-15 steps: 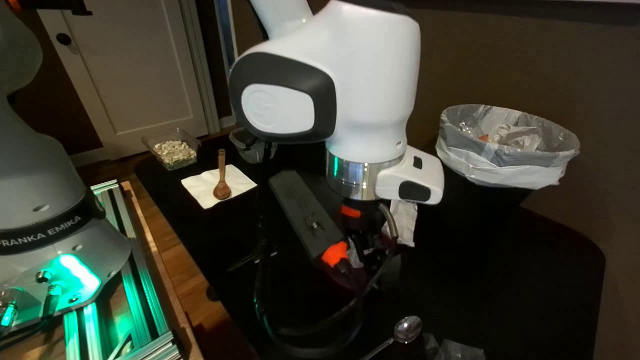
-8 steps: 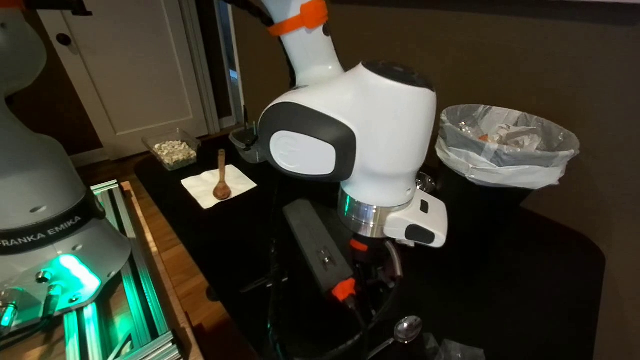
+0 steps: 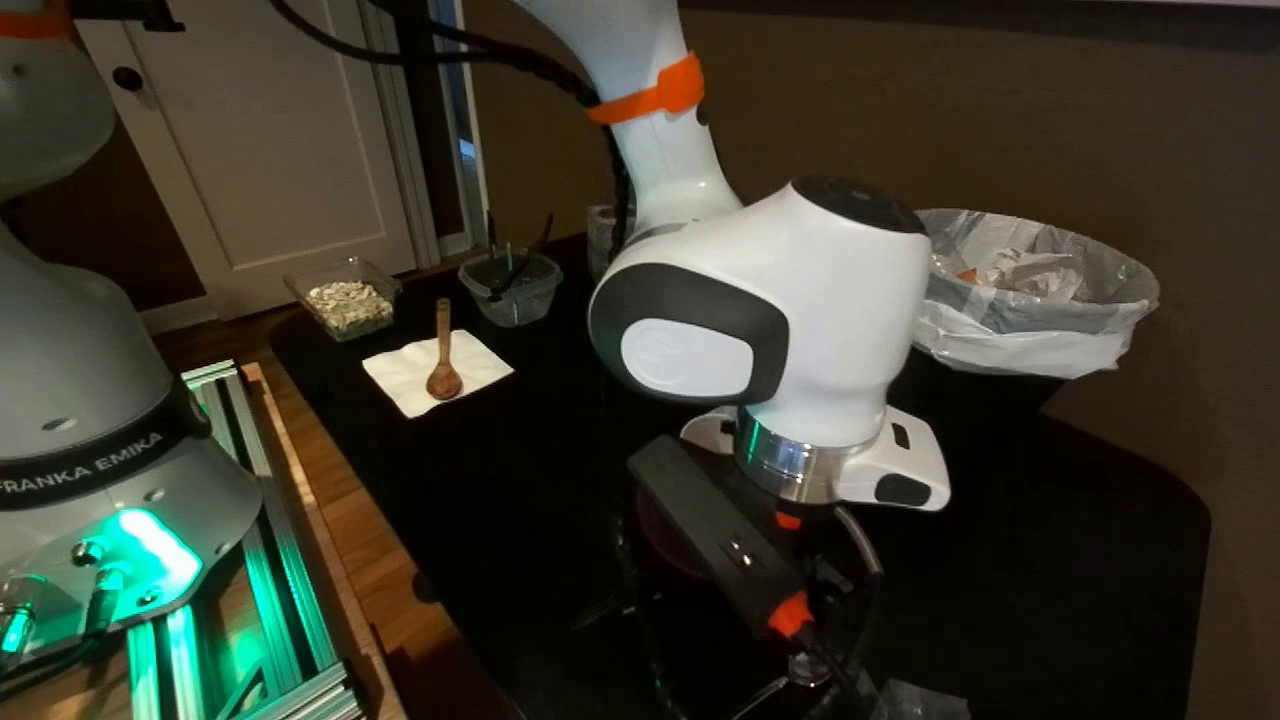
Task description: Put the silver spoon in the lunchbox on the left
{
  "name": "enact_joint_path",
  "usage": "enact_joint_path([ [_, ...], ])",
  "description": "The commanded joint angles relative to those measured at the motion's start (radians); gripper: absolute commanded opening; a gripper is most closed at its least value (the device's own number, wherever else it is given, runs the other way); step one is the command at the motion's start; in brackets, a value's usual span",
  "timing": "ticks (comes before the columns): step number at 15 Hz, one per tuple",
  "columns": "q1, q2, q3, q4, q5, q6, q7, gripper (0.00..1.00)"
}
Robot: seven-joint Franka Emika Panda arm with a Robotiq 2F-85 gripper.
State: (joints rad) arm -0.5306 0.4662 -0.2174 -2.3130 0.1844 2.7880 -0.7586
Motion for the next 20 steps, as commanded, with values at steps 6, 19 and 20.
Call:
enact_joint_path([
  [6,-0.124,0.21,0.055,0.202,-0.071,-0.028,0.034,0.99],
  [19,-0.161,0.222,0.067,0.24,-0.115,-0.072,0.099,0.04],
  [20,-0.163,0.211,0.065,0.233,-0.115,-0.078,0.112,0.0],
])
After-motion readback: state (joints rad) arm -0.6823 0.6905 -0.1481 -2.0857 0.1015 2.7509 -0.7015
